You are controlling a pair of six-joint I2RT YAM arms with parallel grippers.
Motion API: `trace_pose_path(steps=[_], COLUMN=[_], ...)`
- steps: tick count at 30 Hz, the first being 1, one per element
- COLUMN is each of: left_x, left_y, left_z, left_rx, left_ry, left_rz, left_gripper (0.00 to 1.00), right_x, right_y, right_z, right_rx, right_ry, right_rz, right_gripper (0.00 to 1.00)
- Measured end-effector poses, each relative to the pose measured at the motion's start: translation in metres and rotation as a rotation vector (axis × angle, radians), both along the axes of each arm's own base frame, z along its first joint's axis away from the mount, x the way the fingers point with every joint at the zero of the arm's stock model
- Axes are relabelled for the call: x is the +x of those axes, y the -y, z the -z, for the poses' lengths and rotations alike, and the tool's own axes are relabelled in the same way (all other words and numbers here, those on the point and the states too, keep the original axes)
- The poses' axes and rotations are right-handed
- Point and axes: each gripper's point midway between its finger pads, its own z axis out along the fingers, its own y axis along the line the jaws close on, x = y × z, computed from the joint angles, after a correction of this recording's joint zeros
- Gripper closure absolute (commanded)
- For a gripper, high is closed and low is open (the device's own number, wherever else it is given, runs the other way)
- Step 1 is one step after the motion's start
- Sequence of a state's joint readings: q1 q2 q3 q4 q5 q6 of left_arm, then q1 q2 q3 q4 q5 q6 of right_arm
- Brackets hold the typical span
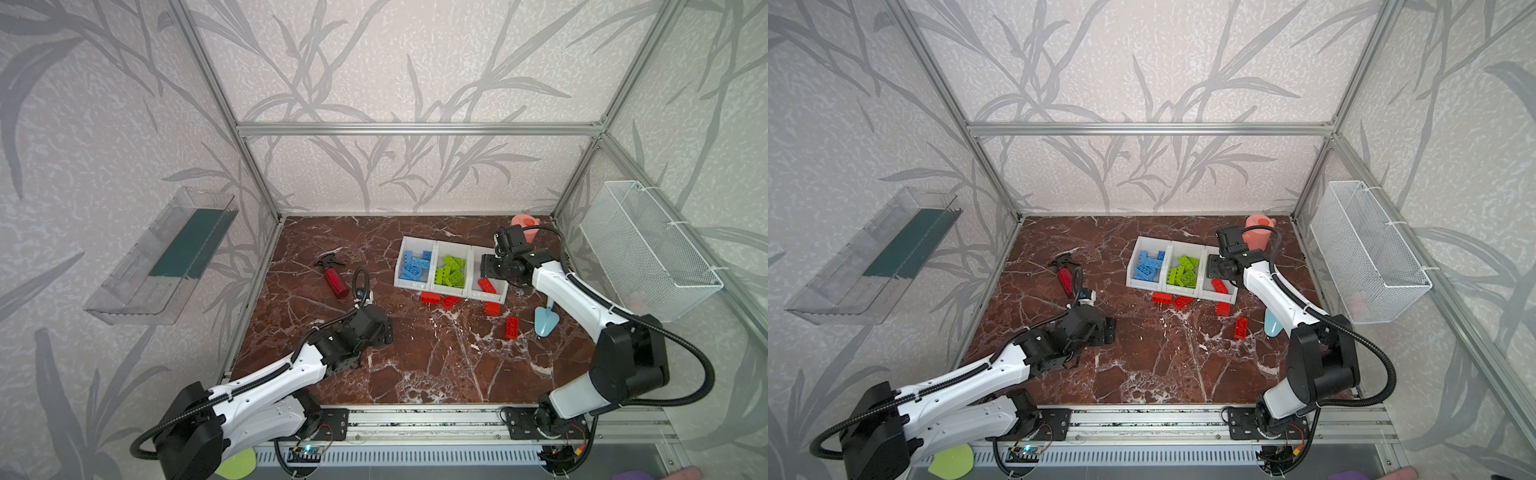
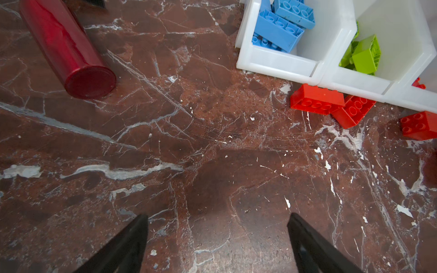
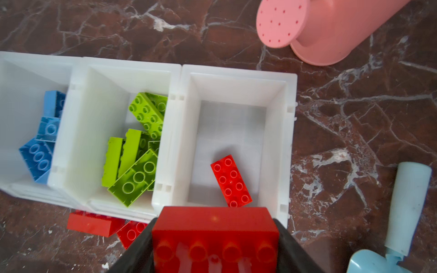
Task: Sort the legos into containers by color
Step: 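Carry the red brick into the end compartment and release, right gripper, then withdraw the right gripper and grasp a red brick before the bin, left gripper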
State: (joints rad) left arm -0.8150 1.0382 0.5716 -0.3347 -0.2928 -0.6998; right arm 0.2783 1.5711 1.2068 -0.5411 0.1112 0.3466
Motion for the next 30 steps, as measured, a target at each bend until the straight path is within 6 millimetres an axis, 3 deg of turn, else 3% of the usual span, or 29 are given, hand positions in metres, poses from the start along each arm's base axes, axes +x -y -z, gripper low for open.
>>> trace_pose_path(steps=[5,13,19,24,30], left_x=[0.002,0.002,0.006,0.013,0.028], left_y=[0.003,0.004,0.009,0.018,0.038], left_z=[-0.002,0.001,-0.002,-0.009,-0.004], left_rx=[-0.012,-0.003,0.003,0.002,0.024], left_ry=[0.008,0.003,-0.003,-0.002,-0.036], left_rz=[0.002,0.009,0.02,0.028,0.042], left_gripper=[0.08,0.08,0.06,0.05,0.03], right_x=[0.012,0.03,0.033,0.02,-0.025], right_y=[0.004,0.006,0.002,-0.003,-0.012], right_z=[0.011,0.004,-0.001,-0.008,-0.017], right_rx=[0.008,0.037,0.055,0.099,0.153], right_ry=[-0.013,0.017,0.029,0.058,0.129], right_rz=[0.02,0.047,0.038,0.011,-0.043], right_gripper=[0.33,0.12,0.11,0.11,0.08])
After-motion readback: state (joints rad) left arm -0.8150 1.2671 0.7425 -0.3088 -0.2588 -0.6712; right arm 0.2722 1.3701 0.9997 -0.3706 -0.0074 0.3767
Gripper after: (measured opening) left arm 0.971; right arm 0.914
